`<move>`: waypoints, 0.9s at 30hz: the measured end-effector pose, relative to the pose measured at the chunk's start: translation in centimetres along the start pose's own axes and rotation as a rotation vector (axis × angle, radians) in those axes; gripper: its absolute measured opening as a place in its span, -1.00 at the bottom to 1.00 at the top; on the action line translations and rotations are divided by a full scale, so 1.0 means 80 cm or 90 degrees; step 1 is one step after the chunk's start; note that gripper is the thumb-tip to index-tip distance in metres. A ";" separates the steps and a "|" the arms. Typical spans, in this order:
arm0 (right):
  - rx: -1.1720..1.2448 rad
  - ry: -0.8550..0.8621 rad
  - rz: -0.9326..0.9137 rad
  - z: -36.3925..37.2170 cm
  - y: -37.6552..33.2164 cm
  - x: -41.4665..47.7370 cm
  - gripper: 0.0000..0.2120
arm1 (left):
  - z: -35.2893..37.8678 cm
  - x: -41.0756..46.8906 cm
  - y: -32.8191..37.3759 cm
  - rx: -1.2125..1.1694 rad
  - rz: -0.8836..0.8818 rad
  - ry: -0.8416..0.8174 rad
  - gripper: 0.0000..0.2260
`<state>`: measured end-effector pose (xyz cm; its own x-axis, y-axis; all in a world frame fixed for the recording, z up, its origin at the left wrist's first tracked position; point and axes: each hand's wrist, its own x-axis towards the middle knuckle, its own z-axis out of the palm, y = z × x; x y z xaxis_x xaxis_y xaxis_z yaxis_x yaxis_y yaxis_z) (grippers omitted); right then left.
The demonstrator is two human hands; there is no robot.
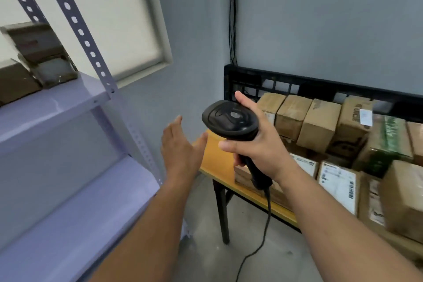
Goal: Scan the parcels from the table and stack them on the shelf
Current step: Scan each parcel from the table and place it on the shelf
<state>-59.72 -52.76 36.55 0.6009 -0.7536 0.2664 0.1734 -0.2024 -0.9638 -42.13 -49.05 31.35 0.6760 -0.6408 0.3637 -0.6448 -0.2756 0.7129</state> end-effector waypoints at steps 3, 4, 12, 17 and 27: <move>-0.017 0.048 -0.010 -0.046 0.005 -0.028 -0.04 | 0.038 -0.028 0.031 -0.014 0.017 -0.058 -0.34; -0.025 0.058 -0.014 -0.060 0.005 -0.037 -0.03 | 0.050 -0.037 0.042 -0.019 0.022 -0.076 -0.34; -0.034 0.172 0.014 -0.153 0.006 -0.110 -0.01 | 0.126 -0.094 0.106 -0.038 0.058 -0.207 -0.35; -0.084 0.262 0.047 -0.194 0.008 -0.159 -0.04 | 0.174 -0.126 0.157 -0.061 0.126 -0.319 -0.39; -0.133 0.453 0.080 -0.277 -0.008 -0.256 -0.08 | 0.255 -0.192 0.255 -0.005 0.270 -0.509 -0.41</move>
<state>-89.44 -51.04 31.52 -0.0554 -0.9868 0.1520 -0.0576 -0.1488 -0.9872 -72.94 -59.49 28.08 -0.0689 -0.9949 0.0734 -0.7787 0.0996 0.6195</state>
